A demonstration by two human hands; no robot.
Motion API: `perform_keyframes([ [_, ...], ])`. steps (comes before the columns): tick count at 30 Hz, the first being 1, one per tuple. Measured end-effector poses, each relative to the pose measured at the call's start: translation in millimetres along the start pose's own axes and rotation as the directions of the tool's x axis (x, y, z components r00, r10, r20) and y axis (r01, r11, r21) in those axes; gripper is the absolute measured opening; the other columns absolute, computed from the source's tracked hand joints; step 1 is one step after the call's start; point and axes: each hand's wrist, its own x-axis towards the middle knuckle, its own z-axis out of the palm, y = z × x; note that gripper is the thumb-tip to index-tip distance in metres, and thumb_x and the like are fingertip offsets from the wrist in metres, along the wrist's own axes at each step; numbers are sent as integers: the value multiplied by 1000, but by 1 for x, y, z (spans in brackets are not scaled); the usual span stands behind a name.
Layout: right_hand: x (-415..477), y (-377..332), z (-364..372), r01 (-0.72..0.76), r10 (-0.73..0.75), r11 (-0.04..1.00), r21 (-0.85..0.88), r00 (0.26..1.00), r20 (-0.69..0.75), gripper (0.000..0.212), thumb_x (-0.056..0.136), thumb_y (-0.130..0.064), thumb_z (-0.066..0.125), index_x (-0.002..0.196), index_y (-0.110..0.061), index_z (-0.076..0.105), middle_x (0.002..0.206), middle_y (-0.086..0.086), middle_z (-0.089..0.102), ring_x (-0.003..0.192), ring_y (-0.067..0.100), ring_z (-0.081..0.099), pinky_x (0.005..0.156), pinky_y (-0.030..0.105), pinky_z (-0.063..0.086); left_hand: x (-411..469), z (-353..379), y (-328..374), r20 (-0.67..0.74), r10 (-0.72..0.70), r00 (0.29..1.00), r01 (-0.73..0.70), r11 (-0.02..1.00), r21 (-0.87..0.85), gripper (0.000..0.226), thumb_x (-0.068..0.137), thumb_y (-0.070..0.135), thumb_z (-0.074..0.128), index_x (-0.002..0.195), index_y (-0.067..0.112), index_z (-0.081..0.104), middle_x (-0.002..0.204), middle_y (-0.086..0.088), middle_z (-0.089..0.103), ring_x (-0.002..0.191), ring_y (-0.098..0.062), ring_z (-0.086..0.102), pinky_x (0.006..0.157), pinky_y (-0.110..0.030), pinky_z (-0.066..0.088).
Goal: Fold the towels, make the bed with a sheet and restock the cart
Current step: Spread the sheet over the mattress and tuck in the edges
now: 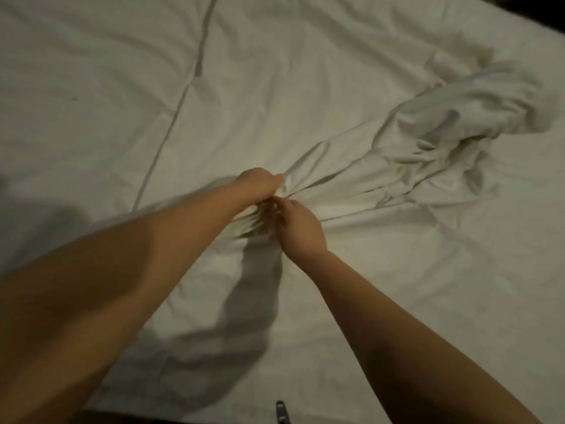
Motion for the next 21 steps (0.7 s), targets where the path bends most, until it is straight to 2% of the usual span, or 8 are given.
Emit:
perform_keyframes([
  [3, 11, 8, -19, -79, 93, 987, 137, 991, -100, 46, 91, -14, 46, 137, -18, 49, 131, 8, 55, 118, 23, 51, 95, 31, 38, 27, 6, 10, 33, -86, 996, 92, 938, -335, 43, 97, 43, 39, 70, 12, 53, 67, -7, 52, 63, -21, 49, 68, -28, 38],
  [6, 22, 23, -30, -149, 165, 978, 145, 980, -110, 45, 91, -14, 45, 136, -16, 49, 133, 8, 52, 118, 24, 51, 97, 30, 36, 46, 7, 18, 134, -97, 986, 156, 821, -550, 44, 93, 53, 46, 74, 15, 56, 66, 0, 59, 62, -11, 56, 68, -22, 43],
  [9, 29, 37, -37, -192, 215, 967, 166, 968, -131, 42, 95, -15, 41, 136, -14, 48, 134, 7, 51, 120, 22, 49, 97, 27, 34, 57, 10, 28, 166, -44, 985, 131, 818, -561, 69, 78, 64, 59, 120, 9, 60, 117, -7, 63, 110, -20, 58, 100, -32, 44],
  [11, 30, 45, -41, -212, 246, 954, 213, 958, -148, 39, 95, -13, 38, 133, -14, 49, 130, 8, 53, 116, 21, 51, 92, 26, 36, 58, 11, 34, 226, 10, 974, 128, 801, -585, 79, 67, 62, 70, 127, 14, 56, 129, -7, 57, 119, -24, 54, 103, -38, 42],
  [12, 31, 49, -44, -212, 257, 944, 254, 953, -159, 37, 95, -12, 38, 130, -14, 51, 125, 9, 55, 111, 23, 54, 89, 27, 38, 53, 9, 40, 234, 60, 970, 92, 804, -587, 65, 71, 54, 71, 122, 16, 58, 124, -7, 59, 115, -24, 56, 100, -37, 44],
  [15, 31, 58, -61, -248, 362, 876, 414, 905, -225, 29, 100, -20, 36, 125, -13, 50, 108, 8, 62, 98, 24, 60, 77, 28, 41, 38, 17, 54, 112, 226, 968, -167, 907, -387, 19, 88, 17, 60, 107, 16, 59, 109, -9, 61, 99, -24, 59, 82, -30, 46],
  [18, 36, 68, -85, -291, 529, 739, 608, 809, -256, 47, 97, -35, 47, 138, -13, 39, 126, 8, 54, 112, 21, 55, 89, 26, 39, 5, 44, 67, -237, 475, 847, -474, 878, 65, 21, 83, 14, 52, 100, 9, 64, 101, -15, 63, 93, -29, 58, 75, -31, 42],
  [21, 42, 78, -104, -319, 523, 792, 520, 793, -311, 71, 88, -42, 61, 146, -19, 27, 148, 8, 29, 132, 25, 36, 103, 34, 34, -18, 87, 73, -233, 540, 809, -536, 840, 87, 18, 81, 18, 52, 89, 11, 67, 87, -8, 68, 81, -26, 63, 75, -38, 48],
])
